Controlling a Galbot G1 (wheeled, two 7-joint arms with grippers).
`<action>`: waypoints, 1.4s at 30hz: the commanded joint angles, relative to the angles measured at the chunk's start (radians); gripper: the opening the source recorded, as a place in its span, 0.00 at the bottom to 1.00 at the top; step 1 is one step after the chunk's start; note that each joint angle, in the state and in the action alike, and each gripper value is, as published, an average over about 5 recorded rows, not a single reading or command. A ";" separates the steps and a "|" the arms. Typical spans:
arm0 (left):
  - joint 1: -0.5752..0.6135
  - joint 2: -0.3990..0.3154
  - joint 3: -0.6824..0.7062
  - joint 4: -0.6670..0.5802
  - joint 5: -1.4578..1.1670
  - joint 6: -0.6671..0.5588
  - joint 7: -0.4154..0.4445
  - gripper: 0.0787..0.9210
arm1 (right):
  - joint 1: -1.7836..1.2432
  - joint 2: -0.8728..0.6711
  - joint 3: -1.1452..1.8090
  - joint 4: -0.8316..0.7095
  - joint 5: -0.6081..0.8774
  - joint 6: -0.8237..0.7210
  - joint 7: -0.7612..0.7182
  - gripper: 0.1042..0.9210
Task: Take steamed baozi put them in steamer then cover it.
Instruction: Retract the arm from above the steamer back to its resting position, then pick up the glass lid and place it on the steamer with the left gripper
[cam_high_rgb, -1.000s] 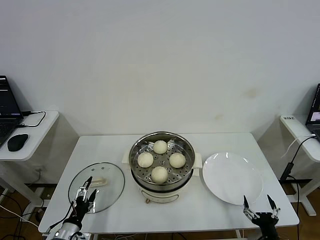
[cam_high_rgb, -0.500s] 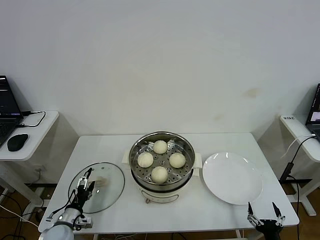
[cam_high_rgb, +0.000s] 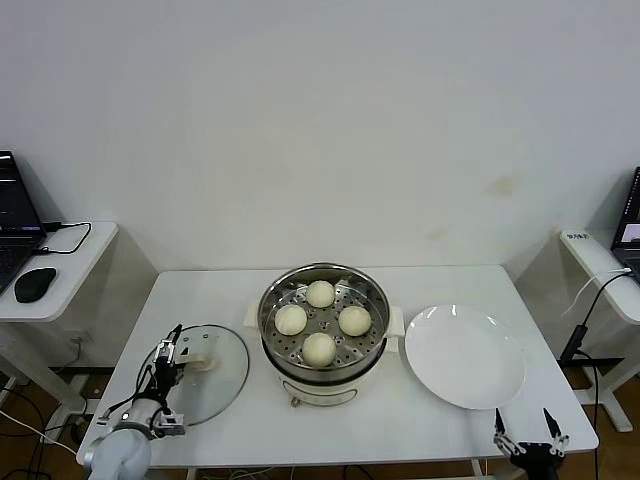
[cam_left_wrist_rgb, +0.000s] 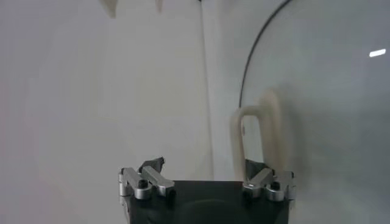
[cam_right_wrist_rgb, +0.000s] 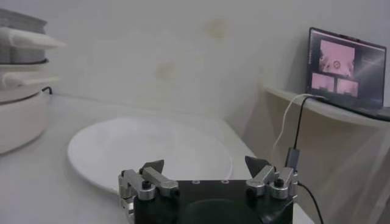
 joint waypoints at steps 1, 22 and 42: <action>-0.035 -0.002 0.006 0.047 -0.011 -0.006 -0.004 0.81 | 0.000 0.003 0.001 -0.004 -0.006 0.000 -0.001 0.88; 0.031 0.035 -0.041 -0.088 -0.054 -0.023 -0.049 0.12 | -0.006 -0.002 -0.024 0.021 -0.016 -0.001 -0.002 0.88; 0.070 0.350 -0.116 -0.511 -0.422 0.270 0.238 0.09 | -0.015 -0.008 -0.040 0.042 -0.040 0.009 -0.006 0.88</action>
